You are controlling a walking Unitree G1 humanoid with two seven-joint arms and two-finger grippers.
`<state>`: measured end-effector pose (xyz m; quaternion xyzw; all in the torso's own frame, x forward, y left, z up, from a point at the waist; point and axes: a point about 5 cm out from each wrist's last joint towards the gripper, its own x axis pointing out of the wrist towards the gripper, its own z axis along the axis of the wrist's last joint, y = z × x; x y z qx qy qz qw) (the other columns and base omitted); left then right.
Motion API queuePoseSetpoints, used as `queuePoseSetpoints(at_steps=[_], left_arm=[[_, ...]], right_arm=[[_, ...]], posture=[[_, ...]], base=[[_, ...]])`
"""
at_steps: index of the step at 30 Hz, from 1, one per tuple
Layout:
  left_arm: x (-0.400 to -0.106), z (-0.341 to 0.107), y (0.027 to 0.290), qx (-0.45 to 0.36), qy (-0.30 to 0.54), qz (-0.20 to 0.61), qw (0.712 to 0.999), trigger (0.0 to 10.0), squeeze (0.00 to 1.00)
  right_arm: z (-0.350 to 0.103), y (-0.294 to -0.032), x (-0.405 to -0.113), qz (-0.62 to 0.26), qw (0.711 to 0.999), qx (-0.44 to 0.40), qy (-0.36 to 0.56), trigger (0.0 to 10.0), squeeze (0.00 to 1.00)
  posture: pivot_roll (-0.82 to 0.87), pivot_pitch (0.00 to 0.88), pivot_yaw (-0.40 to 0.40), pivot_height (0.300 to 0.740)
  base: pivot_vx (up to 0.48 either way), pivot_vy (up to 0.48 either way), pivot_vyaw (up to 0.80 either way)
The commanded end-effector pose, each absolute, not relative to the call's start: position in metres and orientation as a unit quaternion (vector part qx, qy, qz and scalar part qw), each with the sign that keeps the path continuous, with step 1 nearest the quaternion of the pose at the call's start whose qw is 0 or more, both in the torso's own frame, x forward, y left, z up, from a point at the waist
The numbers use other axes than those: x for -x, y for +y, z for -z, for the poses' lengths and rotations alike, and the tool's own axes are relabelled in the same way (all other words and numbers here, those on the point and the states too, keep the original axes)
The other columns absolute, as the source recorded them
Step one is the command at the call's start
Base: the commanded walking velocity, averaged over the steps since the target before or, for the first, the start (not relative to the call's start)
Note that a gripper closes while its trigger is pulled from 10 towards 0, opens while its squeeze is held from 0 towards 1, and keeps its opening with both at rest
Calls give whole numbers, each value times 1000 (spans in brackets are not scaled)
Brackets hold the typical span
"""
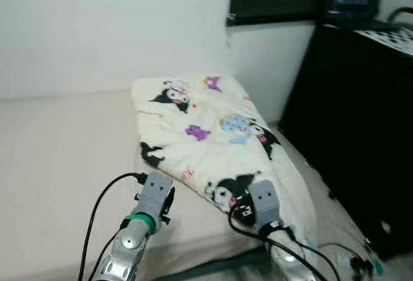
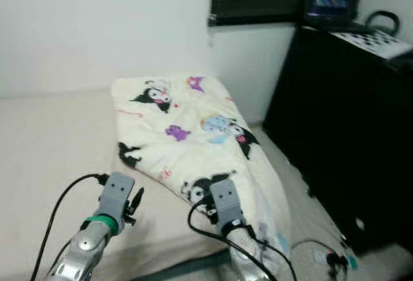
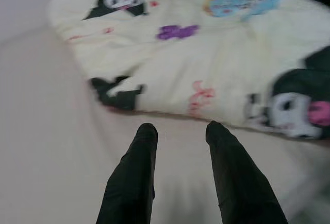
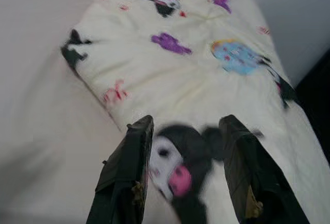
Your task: Clean up the room
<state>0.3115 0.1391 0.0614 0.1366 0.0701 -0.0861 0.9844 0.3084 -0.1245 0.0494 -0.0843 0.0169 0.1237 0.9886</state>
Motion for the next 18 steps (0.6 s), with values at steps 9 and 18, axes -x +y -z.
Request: queuePoseSetpoints(at_steps=[9,18], left_arm=[[-309,-56,144,-131,80,80,985,10000,0],[-308,-56,144,-131,82,81,985,10000,0]], right_arm=[[-47,-120,-306,-128,988,79,20,10000,0],[-46,-120,-305,-128,989,77,22,10000,0]], posture=[[-109,1,61,740],[-110,7,63,740]], base=[[165,0,0],[0,0,0]])
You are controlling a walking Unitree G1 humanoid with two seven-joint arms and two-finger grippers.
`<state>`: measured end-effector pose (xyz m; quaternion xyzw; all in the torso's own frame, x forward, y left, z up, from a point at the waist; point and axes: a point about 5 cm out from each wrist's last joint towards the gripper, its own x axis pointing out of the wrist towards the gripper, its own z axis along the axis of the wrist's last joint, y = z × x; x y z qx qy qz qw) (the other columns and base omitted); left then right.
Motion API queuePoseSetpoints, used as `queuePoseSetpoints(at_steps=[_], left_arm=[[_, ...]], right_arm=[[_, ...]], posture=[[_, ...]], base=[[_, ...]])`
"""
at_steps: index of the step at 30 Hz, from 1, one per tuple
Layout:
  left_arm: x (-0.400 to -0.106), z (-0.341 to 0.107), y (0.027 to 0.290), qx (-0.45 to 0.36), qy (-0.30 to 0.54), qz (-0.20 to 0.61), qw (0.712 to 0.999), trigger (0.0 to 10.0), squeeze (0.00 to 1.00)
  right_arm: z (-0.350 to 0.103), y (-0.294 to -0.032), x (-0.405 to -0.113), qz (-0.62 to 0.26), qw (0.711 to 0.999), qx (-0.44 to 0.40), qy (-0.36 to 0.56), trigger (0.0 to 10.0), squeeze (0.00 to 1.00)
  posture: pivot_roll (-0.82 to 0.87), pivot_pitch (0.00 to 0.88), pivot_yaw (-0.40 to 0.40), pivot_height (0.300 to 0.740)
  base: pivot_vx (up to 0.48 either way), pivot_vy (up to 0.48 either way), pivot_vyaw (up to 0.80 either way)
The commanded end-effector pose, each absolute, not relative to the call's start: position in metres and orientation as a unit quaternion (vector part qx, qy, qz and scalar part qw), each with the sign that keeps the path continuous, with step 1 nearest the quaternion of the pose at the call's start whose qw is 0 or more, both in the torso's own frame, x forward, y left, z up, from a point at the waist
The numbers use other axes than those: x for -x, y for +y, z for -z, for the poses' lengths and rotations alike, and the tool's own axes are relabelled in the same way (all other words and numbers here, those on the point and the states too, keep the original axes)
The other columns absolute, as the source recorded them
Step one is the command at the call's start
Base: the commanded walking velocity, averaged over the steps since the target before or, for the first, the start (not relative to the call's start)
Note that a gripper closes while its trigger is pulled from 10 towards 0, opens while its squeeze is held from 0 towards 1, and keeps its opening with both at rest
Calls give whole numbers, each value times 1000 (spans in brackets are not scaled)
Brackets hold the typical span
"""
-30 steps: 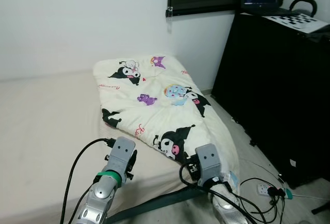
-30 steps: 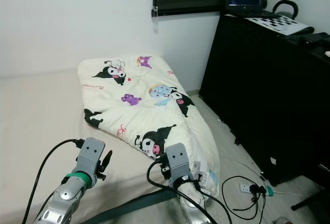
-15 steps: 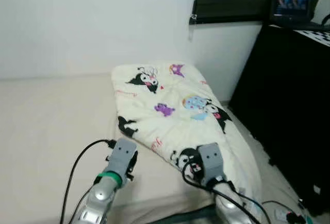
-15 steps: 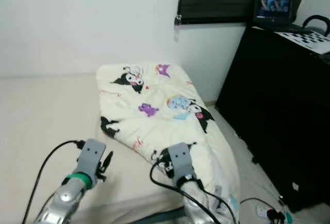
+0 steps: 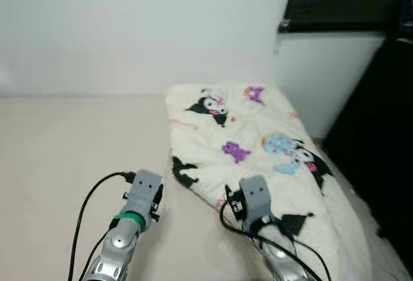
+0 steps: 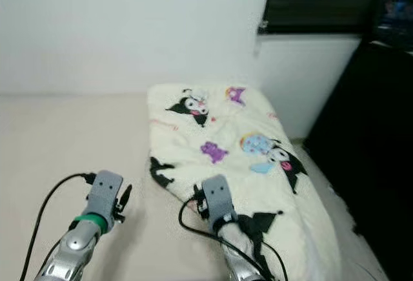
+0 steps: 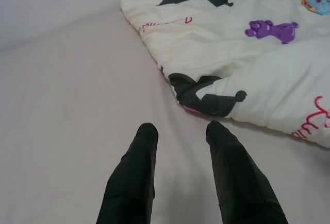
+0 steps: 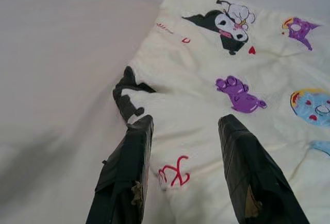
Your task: Clean up the room
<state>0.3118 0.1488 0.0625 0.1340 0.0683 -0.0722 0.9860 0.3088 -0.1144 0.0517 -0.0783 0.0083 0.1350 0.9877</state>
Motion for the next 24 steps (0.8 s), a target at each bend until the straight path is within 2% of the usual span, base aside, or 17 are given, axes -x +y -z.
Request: queuePoseSetpoints(at_steps=[1,24], left_arm=[[-308,-56,144,-131,82,82,985,10000,0],[-306,-51,138,-134,92,99,982,10000,0]], right_arm=[[-46,-120,-305,-128,989,77,22,10000,0],[-44,-123,-303,-107,992,64,25,10000,0]], posture=[[-110,9,64,740],[-120,19,73,740]], base=[[0,0,0],[0,0,0]])
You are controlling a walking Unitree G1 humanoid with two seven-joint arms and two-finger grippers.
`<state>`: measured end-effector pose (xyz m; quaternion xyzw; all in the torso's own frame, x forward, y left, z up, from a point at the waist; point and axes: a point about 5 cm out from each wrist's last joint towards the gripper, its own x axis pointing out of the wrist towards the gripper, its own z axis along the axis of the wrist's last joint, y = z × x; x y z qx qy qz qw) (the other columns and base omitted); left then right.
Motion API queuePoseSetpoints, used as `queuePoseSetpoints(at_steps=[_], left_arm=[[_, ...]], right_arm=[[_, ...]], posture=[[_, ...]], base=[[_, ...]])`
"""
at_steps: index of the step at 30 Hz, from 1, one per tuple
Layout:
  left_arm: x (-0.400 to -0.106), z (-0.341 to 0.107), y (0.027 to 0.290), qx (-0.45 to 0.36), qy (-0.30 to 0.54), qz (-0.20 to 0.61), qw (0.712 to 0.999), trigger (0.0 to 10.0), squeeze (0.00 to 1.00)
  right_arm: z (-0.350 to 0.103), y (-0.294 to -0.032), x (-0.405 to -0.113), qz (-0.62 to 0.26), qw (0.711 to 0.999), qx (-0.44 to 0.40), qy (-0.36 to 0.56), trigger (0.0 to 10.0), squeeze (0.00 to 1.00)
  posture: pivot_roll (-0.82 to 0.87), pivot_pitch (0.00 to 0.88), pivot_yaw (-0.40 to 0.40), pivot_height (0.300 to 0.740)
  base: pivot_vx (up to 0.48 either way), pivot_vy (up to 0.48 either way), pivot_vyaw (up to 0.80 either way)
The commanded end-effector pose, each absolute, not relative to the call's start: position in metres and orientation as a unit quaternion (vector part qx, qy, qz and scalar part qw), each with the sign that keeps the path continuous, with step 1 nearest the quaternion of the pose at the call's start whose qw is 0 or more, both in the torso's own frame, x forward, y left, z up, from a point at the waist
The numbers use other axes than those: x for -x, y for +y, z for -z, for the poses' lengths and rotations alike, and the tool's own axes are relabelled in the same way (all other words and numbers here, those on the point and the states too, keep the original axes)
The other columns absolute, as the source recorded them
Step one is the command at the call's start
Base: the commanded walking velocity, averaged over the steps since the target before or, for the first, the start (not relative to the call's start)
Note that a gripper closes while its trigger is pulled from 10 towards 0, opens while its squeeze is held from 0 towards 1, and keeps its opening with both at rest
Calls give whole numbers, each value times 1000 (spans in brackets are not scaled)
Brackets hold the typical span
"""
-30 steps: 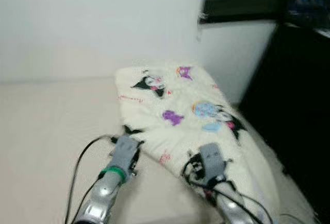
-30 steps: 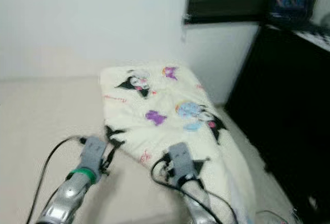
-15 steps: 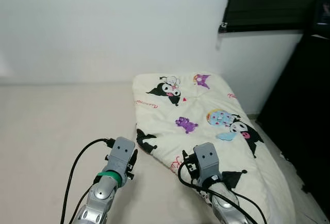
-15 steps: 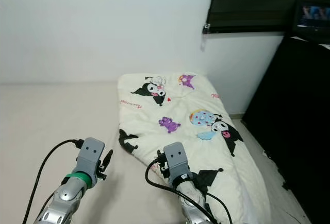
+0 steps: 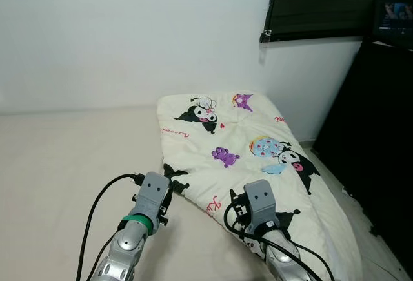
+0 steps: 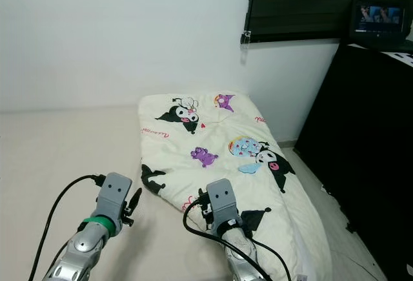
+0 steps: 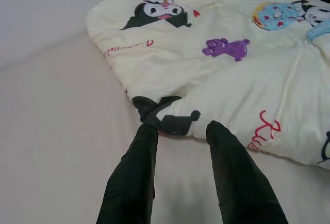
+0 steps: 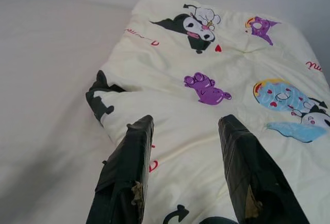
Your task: Clean up the room
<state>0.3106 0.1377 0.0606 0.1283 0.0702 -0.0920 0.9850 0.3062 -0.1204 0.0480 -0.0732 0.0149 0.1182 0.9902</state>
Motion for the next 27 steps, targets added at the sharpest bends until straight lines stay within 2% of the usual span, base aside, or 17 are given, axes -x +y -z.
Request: queuePoseSetpoints(at_steps=[1,8,27], left_arm=[[-306,-51,136,-134,93,103,981,10000,0],[-305,-51,135,-136,94,106,980,10000,0],[-306,-51,134,-138,94,109,980,10000,0]], right_arm=[[-44,-125,-303,-100,993,64,25,10000,0],[-42,-129,-302,-88,994,64,26,10000,0],[-41,-129,-302,-86,994,64,29,10000,0]], posture=[[-123,20,76,740],[-124,24,77,720],[-125,27,80,620]], base=[[0,0,0],[0,0,0],[0,0,0]])
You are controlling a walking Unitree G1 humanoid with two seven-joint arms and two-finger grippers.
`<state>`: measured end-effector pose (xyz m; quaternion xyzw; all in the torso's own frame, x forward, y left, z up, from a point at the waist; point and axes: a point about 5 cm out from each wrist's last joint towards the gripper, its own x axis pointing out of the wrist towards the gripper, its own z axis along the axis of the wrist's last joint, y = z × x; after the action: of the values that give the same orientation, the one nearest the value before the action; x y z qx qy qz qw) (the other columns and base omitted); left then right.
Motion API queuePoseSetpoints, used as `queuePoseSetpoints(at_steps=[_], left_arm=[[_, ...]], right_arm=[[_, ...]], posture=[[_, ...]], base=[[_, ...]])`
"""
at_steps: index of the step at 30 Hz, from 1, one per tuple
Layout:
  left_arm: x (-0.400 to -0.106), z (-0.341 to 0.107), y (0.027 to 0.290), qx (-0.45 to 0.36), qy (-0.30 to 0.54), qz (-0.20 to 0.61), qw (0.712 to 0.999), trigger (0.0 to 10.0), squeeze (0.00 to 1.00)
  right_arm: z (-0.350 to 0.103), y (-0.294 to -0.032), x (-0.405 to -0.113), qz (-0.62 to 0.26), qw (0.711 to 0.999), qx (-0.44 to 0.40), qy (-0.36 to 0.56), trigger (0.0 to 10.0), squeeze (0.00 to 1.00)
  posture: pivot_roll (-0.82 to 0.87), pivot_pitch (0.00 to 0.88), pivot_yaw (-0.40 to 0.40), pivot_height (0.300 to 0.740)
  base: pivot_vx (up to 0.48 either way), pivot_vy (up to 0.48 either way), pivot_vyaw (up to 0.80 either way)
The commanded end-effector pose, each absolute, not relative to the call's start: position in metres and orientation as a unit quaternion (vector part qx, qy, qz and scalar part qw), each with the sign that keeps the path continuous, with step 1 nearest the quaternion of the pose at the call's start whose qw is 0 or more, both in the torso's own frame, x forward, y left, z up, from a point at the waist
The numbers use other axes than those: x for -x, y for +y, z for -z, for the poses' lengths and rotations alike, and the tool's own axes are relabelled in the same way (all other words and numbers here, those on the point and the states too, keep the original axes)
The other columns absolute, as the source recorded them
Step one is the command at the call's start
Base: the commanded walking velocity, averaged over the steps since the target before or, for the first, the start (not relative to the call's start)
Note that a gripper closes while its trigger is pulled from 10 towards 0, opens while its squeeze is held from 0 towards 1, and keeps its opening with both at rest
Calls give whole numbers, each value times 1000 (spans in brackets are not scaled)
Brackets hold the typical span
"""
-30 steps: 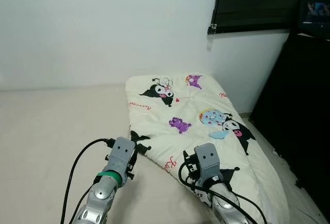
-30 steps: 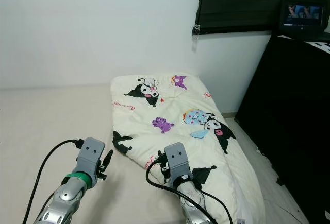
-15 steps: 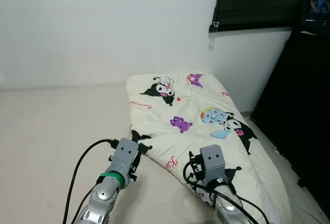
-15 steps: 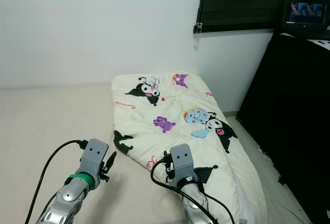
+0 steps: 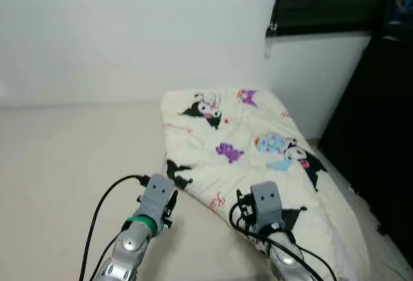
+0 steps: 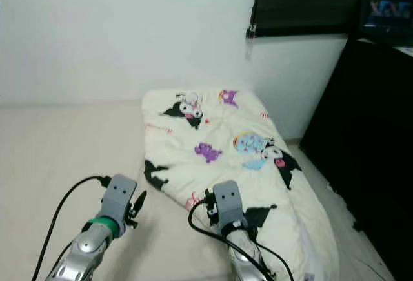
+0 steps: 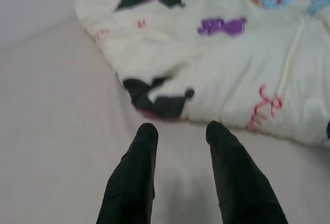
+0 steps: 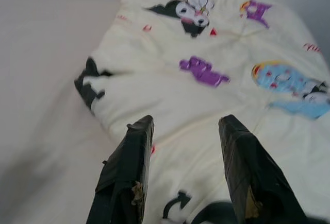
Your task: Clean up the room
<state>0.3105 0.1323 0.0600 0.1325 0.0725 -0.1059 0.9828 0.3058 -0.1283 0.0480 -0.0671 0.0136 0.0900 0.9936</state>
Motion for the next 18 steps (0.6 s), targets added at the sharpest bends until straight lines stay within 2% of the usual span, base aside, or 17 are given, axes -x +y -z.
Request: queuePoseSetpoints(at_steps=[1,6,18], left_arm=[[-306,-51,134,-138,94,109,980,10000,0],[-306,-51,134,-138,94,109,980,10000,0],[-306,-51,134,-140,94,114,979,10000,0]], right_arm=[[-41,-129,-301,-86,994,64,30,10000,0],[-42,-131,-302,-81,995,57,29,10000,0],[-41,-146,-302,-42,998,41,34,10000,0]], posture=[[-125,27,80,615],[-126,24,81,595],[-132,20,88,595]], base=[[0,0,0],[0,0,0],[0,0,0]])
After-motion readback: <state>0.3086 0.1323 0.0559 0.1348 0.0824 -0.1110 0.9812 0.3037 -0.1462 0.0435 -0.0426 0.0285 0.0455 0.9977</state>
